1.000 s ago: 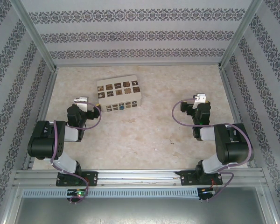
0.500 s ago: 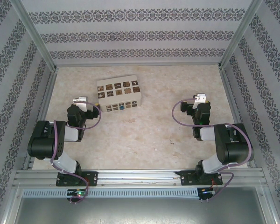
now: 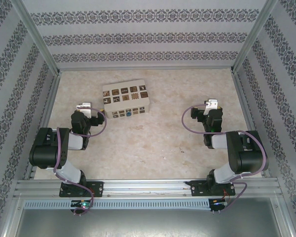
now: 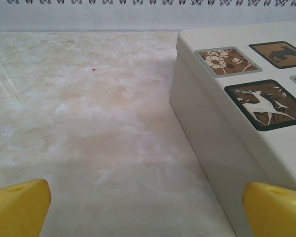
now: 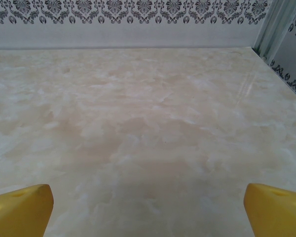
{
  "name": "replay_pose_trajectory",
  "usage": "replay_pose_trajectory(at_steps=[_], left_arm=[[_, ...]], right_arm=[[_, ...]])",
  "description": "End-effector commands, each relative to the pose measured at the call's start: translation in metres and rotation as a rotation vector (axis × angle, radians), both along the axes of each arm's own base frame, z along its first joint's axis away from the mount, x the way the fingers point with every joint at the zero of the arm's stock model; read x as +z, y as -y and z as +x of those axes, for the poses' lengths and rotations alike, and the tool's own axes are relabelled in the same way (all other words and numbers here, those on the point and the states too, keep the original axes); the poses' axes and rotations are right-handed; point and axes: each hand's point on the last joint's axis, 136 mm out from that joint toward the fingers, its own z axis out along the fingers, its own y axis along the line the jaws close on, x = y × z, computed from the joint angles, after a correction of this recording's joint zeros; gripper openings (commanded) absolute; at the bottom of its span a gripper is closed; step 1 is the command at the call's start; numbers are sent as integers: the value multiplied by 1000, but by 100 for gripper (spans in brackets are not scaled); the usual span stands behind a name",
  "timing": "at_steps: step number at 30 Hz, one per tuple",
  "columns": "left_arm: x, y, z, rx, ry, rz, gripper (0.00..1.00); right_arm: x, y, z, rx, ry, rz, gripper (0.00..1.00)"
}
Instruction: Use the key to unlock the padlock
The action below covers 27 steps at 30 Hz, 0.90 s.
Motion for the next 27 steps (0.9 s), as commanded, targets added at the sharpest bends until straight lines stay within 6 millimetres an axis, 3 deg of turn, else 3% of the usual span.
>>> replay_pose_trajectory(at_steps=[1,7,13,17,20,27], left_arm=[[11,6,-1,-30,40,-14,99],[35,-5,-8,37,56,-13,99],[71,-26,-18,189,13,-75,99],[86,-20,-24,210,-83,-195,99],[91,-3,-26,160,-146,-316,99],[79,22,-22,141,-316,-551,99]], right_arm=[[15,-4,2,11,37,9,98],[42,-4,-14,6,30,37,98],[69,-21,-28,40,-28,215,98],[79,-55,-29,124,-72,426,99],[79,-85,-22,174,-119,515,98],[69,-165,6,308,-259,608,98]])
